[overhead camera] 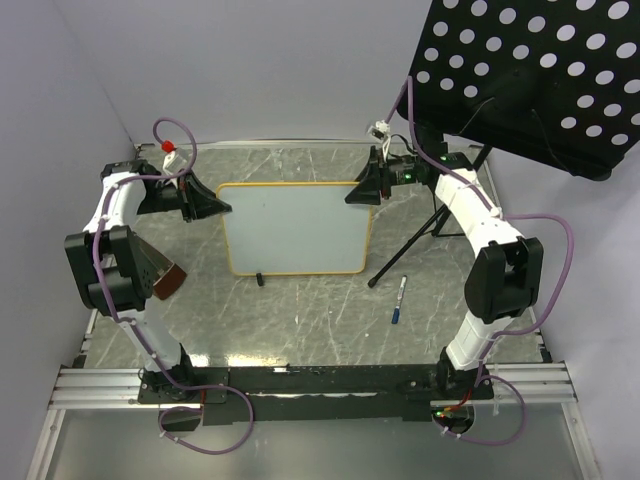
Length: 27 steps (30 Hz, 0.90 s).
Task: Write a sentence on the whiteboard
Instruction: Pass from the right arm to the left, then pick up the whiteboard from the whiteboard stand.
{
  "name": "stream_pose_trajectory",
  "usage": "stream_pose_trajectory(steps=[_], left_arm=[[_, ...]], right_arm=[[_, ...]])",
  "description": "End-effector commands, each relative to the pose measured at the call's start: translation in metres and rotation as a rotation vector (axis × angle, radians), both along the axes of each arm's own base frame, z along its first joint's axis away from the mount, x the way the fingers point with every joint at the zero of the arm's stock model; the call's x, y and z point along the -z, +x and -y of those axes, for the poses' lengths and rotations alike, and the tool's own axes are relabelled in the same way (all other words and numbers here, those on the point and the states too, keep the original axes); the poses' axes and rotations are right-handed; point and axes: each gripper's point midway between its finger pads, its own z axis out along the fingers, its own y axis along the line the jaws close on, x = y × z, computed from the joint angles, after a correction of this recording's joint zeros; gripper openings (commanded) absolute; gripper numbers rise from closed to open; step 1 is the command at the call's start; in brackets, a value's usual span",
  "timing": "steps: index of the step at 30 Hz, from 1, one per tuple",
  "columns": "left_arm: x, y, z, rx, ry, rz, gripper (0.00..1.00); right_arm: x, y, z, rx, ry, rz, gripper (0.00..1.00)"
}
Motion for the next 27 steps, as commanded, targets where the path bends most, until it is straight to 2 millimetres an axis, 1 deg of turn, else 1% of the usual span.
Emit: stream_pose_trajectory(steps=[1,9,13,14,15,16,17,18,19,21,22,27], left_arm=[[-0.042,0.001,-0.001,-0.027,-0.121,0.13,0.01],[-0.045,0.002,-0.002,-0.031,-0.132,0.128,0.01],[-0.046,0.003,-0.004,-0.036,-0.134,0.133,0.01],[-0.046,0.003,-0.005,-0.038,-0.134,0.132,0.01],[-0.047,0.003,-0.005,-0.038,-0.134,0.134,0.01],[-0.047,0.003,-0.006,-0.043,-0.137,0.133,0.01],[-0.048,0.002,-0.006,-0.043,-0.136,0.138,0.01],[-0.049,0.002,-0.006,-0.043,-0.14,0.137,0.01],[-0.048,0.002,-0.006,-0.043,-0.14,0.139,0.01],[-0.05,0.002,-0.006,-0.044,-0.139,0.142,0.01],[-0.051,0.001,-0.006,-0.044,-0.141,0.141,0.01],[-0.062,-0.003,-0.005,-0.04,-0.14,0.151,0.01]], right_arm=[[0.018,-0.013,0.0,-0.029,-0.021,-0.033,0.49],[0.04,-0.018,0.01,-0.029,-0.054,-0.08,0.48],[0.046,-0.019,0.017,-0.021,-0.059,-0.084,0.48],[0.046,-0.019,0.019,-0.018,-0.055,-0.087,0.46],[0.046,-0.021,0.02,-0.017,-0.052,-0.095,0.44],[0.048,-0.022,0.019,-0.022,-0.053,-0.095,0.37],[0.049,-0.023,0.02,-0.024,-0.052,-0.096,0.31],[0.051,-0.026,0.02,-0.03,-0.051,-0.109,0.25],[0.051,-0.027,0.02,-0.033,-0.047,-0.102,0.13],[0.049,-0.03,0.02,-0.037,-0.04,-0.094,0.03],[0.047,-0.03,0.02,-0.042,-0.032,-0.08,0.0],[0.02,-0.03,0.02,-0.04,-0.001,-0.016,0.0]])
